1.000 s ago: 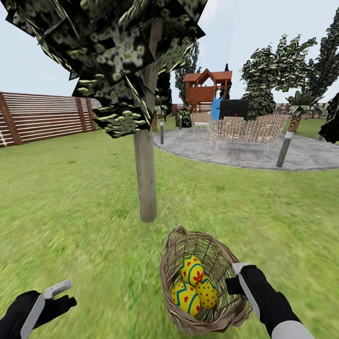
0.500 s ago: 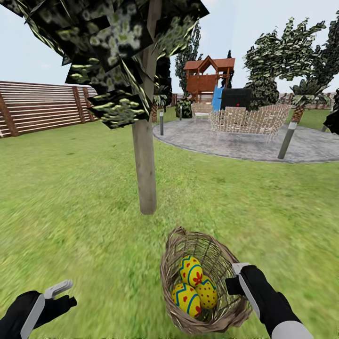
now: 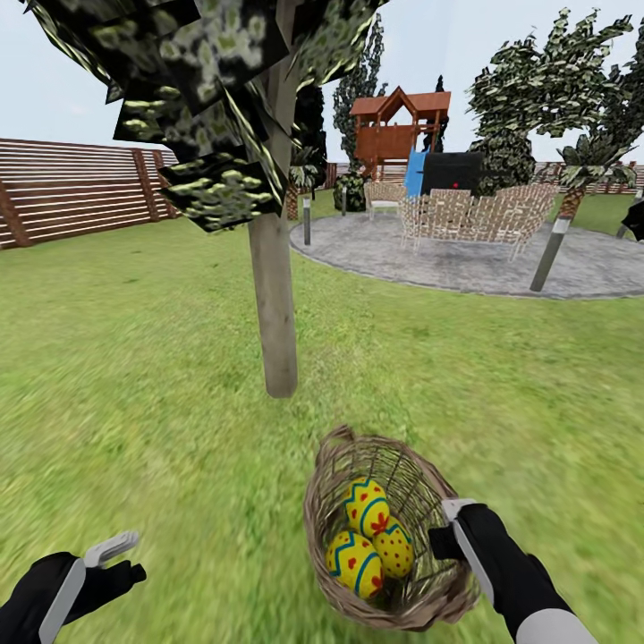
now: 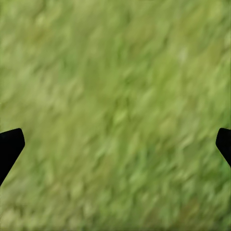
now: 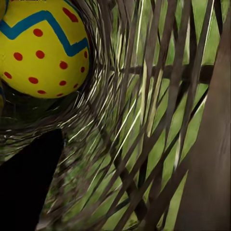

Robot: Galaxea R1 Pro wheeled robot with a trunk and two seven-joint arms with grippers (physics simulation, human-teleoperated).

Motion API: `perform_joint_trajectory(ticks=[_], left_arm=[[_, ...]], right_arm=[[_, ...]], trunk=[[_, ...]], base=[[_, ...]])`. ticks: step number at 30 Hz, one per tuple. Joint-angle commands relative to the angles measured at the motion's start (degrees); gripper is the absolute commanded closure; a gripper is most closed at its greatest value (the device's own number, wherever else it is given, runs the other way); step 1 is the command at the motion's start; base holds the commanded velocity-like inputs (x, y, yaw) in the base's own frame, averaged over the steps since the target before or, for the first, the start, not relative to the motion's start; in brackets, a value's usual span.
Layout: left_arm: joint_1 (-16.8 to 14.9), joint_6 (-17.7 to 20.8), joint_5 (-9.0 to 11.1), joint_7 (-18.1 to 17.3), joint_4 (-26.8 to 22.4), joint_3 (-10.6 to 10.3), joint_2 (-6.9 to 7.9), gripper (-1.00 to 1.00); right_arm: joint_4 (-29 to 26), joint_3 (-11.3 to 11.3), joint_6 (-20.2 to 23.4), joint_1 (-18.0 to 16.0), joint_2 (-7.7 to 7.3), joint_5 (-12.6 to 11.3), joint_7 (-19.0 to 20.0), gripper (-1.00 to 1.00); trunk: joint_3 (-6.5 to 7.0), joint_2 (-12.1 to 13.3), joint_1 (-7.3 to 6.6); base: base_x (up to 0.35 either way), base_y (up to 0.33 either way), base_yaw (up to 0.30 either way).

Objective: Take the three Easter eggs out of the wicker basket on the lawn in the garden, then place them on the lawn next to a single tree (choose any tree) so that all three eggs are next to the same tree and none are left in the basket.

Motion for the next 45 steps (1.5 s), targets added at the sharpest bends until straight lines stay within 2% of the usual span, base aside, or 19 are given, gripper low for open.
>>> perform_joint_trajectory(ticks=[1,12,36,45], left_arm=[[0.0,0.3,0.1,0.0,-0.1,0.1,-0.01,-1.00],[0.0,0.3,0.1,0.0,-0.1,0.1,-0.01,-1.00],[0.0,0.3,0.1,0.0,-0.1,0.0,-0.10,-1.00],[0.0,0.3,0.1,0.0,-0.1,0.0,-0.02,-1.00]], right_arm=[[-0.1,0.1,0.3,0.0,-0.07,-0.5,0.2,-1.00],[-0.1,0.1,0.2,0.0,-0.03,-0.5,0.2,-1.00],[0.0,0.1,0.0,0.0,0.00,-0.4,0.2,-1.00],[0.2,0.1,0.0,0.0,0.00,-0.5,0.2,-1.00]], trunk=[[-0.06,0.0,-0.01],[-0.06,0.0,-0.01],[5.26,0.3,-0.63],[6.87,3.9,-2.60]], base=[[0.000,0.000,0.000],[0.000,0.000,0.000],[0.000,0.000,0.000],[0.000,0.000,0.000]])
